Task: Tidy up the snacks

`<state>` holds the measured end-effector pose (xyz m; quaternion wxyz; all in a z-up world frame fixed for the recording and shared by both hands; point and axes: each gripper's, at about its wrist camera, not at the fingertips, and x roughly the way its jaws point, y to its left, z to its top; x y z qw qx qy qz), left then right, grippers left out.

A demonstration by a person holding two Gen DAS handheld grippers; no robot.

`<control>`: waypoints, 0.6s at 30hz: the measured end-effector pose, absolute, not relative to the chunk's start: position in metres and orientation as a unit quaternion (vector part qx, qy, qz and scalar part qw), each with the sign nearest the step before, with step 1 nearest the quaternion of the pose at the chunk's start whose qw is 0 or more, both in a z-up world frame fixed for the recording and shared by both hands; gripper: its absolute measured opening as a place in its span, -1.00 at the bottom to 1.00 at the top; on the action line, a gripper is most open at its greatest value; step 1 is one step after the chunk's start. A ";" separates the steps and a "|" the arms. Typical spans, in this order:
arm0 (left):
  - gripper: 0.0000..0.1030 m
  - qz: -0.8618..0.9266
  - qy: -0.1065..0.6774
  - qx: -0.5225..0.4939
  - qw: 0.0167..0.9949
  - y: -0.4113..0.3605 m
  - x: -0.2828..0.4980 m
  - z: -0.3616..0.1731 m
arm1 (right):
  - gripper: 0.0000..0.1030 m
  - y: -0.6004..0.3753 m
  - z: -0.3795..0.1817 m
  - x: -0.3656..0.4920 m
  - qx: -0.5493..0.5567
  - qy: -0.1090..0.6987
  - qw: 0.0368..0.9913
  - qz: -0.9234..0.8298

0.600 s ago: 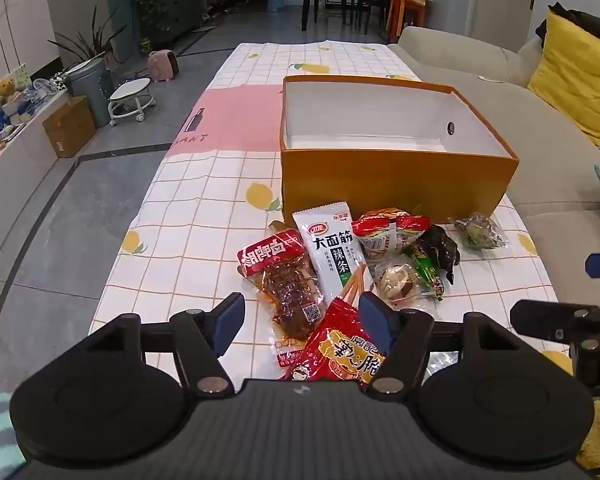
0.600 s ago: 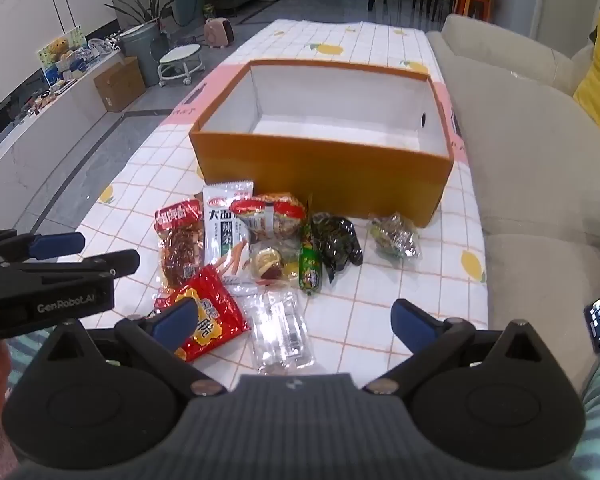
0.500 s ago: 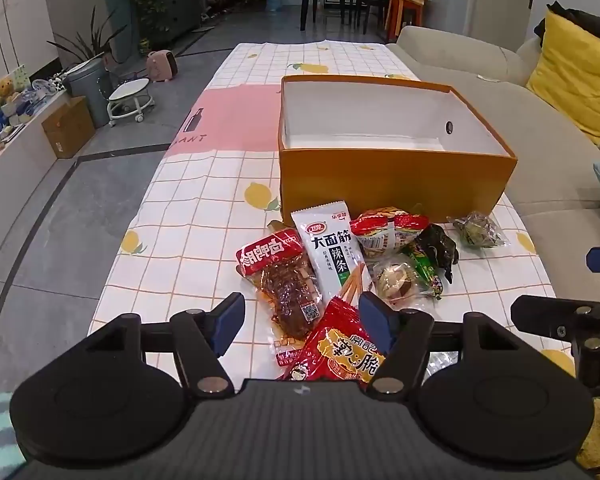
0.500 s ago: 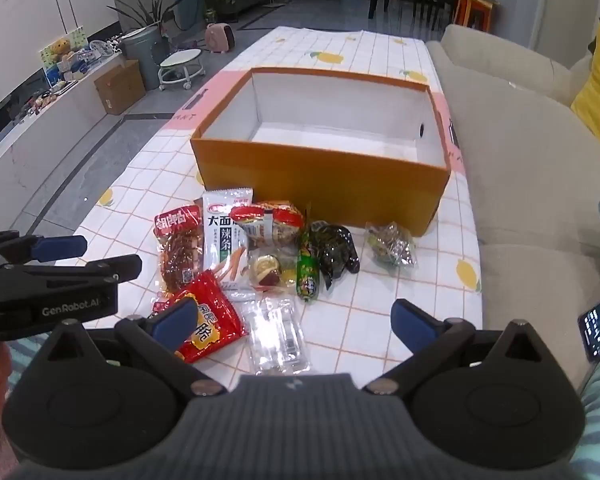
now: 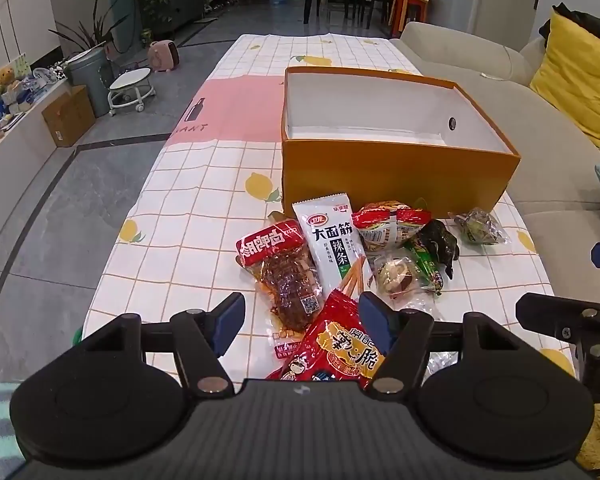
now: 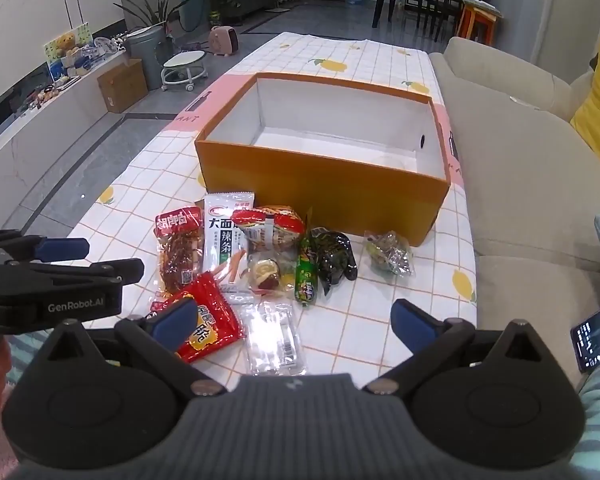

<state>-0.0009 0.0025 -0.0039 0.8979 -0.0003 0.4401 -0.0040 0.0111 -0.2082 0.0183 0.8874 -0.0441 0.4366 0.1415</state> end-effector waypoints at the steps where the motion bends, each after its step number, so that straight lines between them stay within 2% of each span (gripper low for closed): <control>1: 0.49 -0.004 0.441 -0.001 0.898 0.003 -0.001 -0.004 | 0.93 -0.208 0.019 0.011 -0.045 0.436 0.888 0.141; 18: 0.49 -0.003 0.450 -0.006 0.893 0.003 0.001 -0.007 | 0.93 -0.207 0.020 0.011 -0.051 0.433 0.889 0.143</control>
